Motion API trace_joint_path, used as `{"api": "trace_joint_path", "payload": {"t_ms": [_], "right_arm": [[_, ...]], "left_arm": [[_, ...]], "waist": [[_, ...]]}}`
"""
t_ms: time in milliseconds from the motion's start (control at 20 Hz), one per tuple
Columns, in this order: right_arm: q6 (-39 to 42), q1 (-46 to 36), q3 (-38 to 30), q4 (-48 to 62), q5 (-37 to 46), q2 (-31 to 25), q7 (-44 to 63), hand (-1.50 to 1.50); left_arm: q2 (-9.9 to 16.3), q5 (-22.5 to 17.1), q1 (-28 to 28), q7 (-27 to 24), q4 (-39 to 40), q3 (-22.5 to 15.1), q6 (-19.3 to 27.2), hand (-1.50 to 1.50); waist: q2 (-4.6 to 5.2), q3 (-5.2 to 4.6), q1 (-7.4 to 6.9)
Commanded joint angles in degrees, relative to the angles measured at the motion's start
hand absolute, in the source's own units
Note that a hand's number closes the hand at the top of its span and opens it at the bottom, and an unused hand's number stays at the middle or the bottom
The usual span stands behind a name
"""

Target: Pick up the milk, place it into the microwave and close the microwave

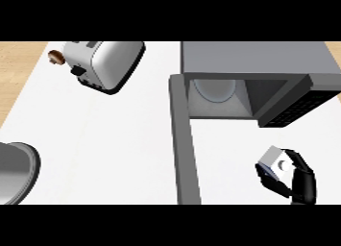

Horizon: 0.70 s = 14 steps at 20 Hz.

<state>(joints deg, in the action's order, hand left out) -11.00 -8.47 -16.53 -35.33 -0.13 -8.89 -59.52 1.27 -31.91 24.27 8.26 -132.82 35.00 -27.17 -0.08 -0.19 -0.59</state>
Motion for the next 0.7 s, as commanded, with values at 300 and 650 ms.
{"api": "trace_joint_path", "payload": {"t_ms": [300, 650], "right_arm": [[10.61, -14.84, 5.79, 7.48, 4.18, -2.43, -1.63, 1.50], [19.34, -11.54, 9.79, 0.23, 3.34, -0.41, 0.12, 1.50]], "left_arm": [[0.85, -2.35, 0.39, 0.48, -0.88, 0.95, -1.20, -1.50], [2.03, -1.84, -2.49, 2.26, -0.40, 1.19, 0.71, -1.50]], "waist": [[0.29, 0.31, -1.08], [-0.05, 0.19, 0.69]]}}
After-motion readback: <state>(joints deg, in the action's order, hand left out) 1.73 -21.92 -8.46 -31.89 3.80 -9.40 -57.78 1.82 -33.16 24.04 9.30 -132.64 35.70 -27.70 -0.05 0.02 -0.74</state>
